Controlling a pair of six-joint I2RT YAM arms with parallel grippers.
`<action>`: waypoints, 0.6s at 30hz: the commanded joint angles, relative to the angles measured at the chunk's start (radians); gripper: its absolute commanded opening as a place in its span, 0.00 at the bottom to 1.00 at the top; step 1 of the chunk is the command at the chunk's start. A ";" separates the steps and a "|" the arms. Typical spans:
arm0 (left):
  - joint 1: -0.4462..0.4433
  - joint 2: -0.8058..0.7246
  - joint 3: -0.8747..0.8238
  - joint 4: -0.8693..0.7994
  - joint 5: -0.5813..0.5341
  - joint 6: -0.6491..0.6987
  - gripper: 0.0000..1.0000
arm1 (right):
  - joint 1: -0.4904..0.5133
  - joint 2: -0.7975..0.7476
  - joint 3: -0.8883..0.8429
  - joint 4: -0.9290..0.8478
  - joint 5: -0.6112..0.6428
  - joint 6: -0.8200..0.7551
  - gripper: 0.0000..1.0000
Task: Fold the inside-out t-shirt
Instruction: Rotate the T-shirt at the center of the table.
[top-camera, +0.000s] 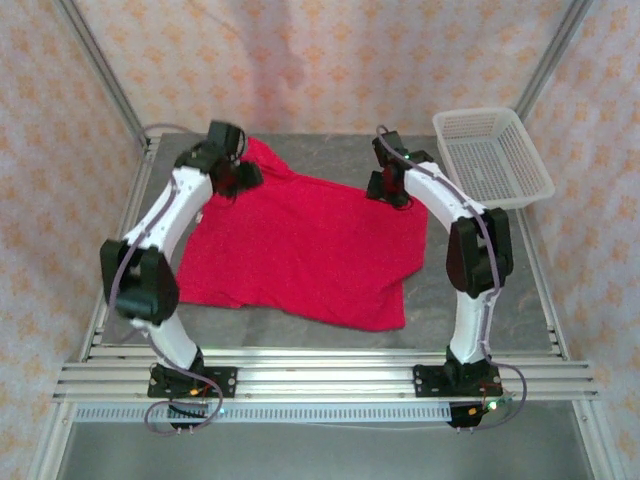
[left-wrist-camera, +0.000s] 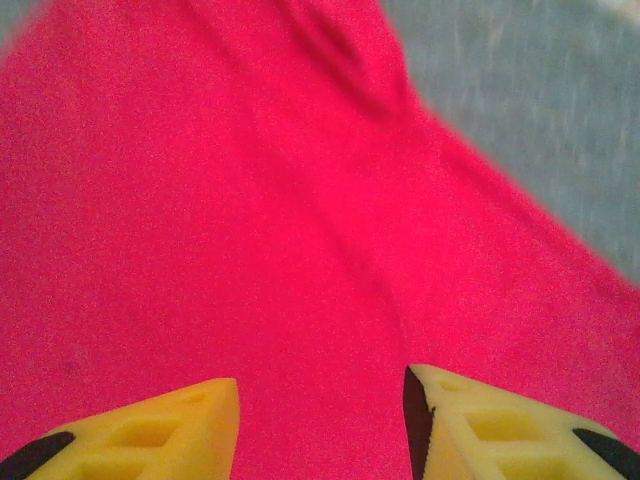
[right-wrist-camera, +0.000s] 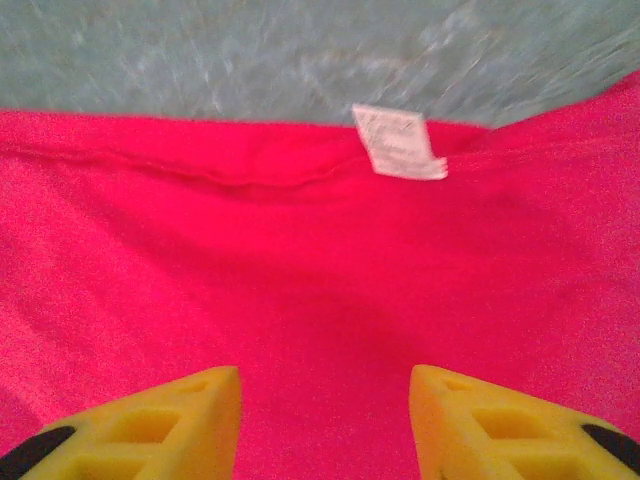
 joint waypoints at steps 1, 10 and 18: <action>0.006 -0.091 -0.252 0.098 0.015 -0.054 0.46 | -0.013 0.073 0.016 0.002 -0.054 0.001 0.47; 0.006 -0.135 -0.518 0.174 -0.008 -0.073 0.48 | -0.074 0.167 0.011 -0.029 -0.028 0.016 0.47; 0.005 0.334 -0.103 0.135 -0.025 -0.055 0.47 | -0.082 0.049 -0.270 -0.018 0.001 0.060 0.45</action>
